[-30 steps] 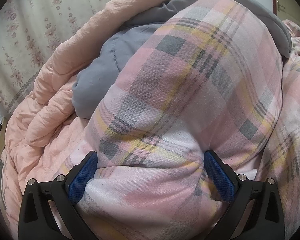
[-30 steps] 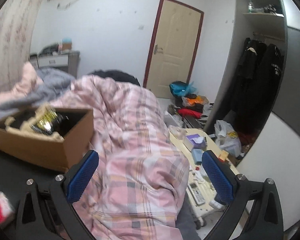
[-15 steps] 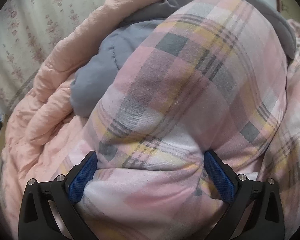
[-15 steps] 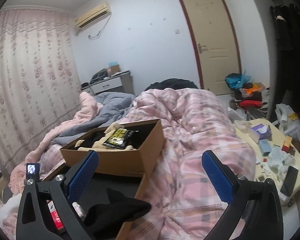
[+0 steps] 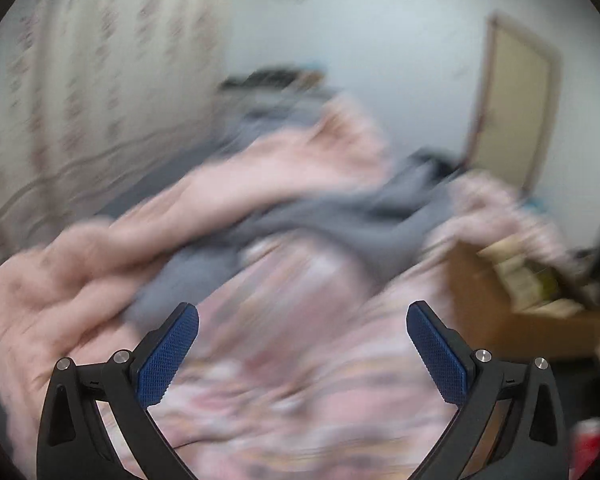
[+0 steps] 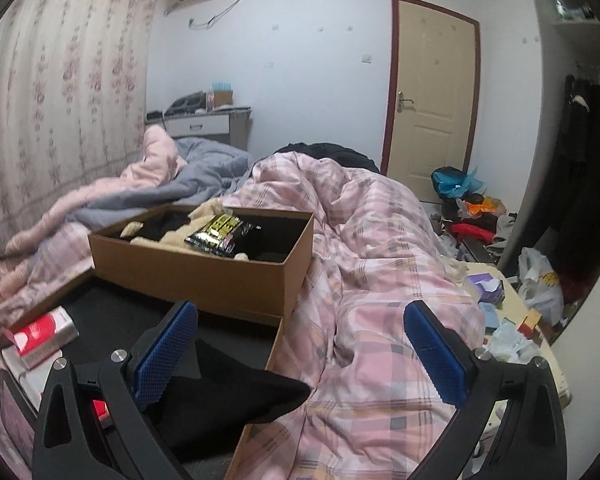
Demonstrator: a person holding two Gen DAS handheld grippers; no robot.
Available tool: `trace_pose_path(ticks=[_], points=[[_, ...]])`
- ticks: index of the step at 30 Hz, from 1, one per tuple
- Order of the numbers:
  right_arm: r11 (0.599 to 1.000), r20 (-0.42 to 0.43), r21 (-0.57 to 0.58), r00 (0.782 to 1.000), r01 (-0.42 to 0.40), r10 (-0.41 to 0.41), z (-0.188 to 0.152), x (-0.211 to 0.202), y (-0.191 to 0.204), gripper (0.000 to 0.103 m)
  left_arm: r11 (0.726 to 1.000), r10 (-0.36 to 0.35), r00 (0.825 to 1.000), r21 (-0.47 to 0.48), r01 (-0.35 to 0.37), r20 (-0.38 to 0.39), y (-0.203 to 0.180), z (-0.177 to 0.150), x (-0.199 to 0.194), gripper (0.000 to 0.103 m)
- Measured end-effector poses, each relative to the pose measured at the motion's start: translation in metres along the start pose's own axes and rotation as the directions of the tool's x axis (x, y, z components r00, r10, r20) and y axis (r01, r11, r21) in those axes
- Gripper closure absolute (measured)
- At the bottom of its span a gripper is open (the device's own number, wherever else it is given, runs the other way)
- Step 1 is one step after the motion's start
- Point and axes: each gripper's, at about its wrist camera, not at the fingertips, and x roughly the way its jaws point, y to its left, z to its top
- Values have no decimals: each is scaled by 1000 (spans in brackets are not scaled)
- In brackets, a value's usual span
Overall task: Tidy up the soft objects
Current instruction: 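Grasp the red-and-white tissue pack on the black lid with the left tool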
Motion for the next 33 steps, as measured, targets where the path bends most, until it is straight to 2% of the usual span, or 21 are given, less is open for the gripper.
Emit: trace_pose_path(ticks=[1,4,6,7,9,11,15,17,19,23,24,27,29,30,31,32,33], points=[[1000,0,-12,1000,0,0,-1,0,3,1,998,-58,998,10,58,8,-15,11,-11,0],[999,2,-41,1000,28,-28,-3,0,11,1,984,-172,985,57,172,5,-50,36,-24,0],[996,1,-71,998,59,-59,-3,1,16,1,981,-172,985,94,168,33,-67,42,-29,0],[994,6,-82,998,67,-67,-3,0,18,1,983,-146,988,118,138,58,-79,40,-34,0],[994,21,-87,998,64,-62,-3,-3,20,1,985,-117,988,140,103,97,-89,27,-41,0],[996,26,-73,999,43,-41,-2,-5,20,1,982,-144,982,140,126,125,-91,3,-47,0],[998,25,-56,1000,17,-15,-3,-6,21,1,970,-234,971,86,229,51,-79,-31,-33,0],[998,18,-59,1000,18,-17,-3,-4,23,1,967,-236,971,87,238,-32,-80,-35,-18,0],[998,17,-56,1000,15,-14,-4,-3,22,1,971,-207,974,103,215,-90,-84,-36,-12,0],[999,29,-38,999,17,-16,-7,-2,21,1,952,-211,976,216,217,-50,-94,-34,-31,0],[999,27,-33,999,22,-21,-8,0,20,1,942,-231,970,233,242,-72,-97,-33,-33,0],[999,18,-10,999,30,-30,-11,2,13,1,906,-305,929,238,351,-208,-108,-41,-30,0],[999,16,17,999,28,-28,-11,2,7,1,888,-342,889,203,412,-305,-117,-52,-22,0],[999,18,31,999,27,-27,-11,1,4,1,868,-375,857,190,458,-354,-123,-59,-17,0],[999,22,45,999,27,-28,-10,0,1,1,853,-395,836,187,488,-380,-128,-64,-14,1],[998,26,54,999,28,-29,-10,-1,-2,1,837,-405,817,194,512,-410,-134,-70,-12,10],[997,30,65,999,29,-31,-11,-1,-5,1,828,-398,813,214,517,-425,-139,-74,-13,25]])
